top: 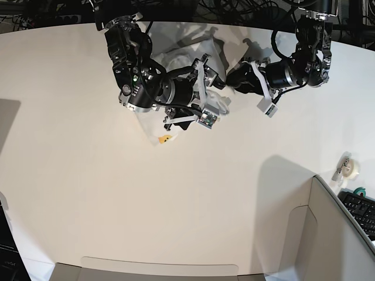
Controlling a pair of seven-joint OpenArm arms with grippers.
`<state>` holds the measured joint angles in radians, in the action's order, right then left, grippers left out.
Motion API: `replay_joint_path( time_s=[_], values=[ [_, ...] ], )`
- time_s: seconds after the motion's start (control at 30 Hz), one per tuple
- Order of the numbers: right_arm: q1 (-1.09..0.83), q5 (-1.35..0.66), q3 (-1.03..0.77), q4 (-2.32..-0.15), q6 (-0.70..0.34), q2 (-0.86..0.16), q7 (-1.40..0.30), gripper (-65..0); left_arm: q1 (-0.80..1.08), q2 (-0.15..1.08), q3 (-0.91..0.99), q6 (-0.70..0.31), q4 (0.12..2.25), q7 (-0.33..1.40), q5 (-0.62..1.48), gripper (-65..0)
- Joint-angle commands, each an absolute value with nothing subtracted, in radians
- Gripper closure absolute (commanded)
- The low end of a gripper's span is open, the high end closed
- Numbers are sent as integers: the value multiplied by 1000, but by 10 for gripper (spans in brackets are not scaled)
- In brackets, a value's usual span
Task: Layout the t-shirt on the table in an organized manner, then fold the t-shirt properly
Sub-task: 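Grasp the strip end with the right gripper and fold it over the stack, then grasp the bundled shirt with both grippers and lift its edges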
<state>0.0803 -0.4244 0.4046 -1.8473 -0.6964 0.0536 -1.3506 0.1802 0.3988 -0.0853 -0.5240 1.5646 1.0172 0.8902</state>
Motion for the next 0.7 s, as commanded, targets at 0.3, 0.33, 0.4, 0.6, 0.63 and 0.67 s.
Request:
replay_joint_path(
  time_s=[0.3, 0.33, 0.4, 0.6, 0.63, 0.67],
  values=[
    [134, -578, 381, -1868, -698, 84, -1330, -431, 189, 414, -85, -484, 1554, 1084, 789, -227],
    [137, -578, 357, -1868, -698, 84, -1330, -431, 189, 414, -85, -484, 1554, 1084, 789, -227],
    [137, -578, 306, -1867, -698, 79, -1330, -430, 189, 414, -85, -484, 1554, 1082, 789, -227],
    [160, -568, 165, -1862, -698, -4, -1330, -300, 191, 414, -61, -484, 1564, 1081, 789, -226],
    [160, -556, 143, -1862, -698, -12, -1330, -248, 191, 414, -38, -484, 1572, 1081, 789, -221],
    [160, -538, 124, -1862, -698, -19, -1330, -179, 191, 414, -5, -484, 1583, 1081, 789, -212]
  ],
)
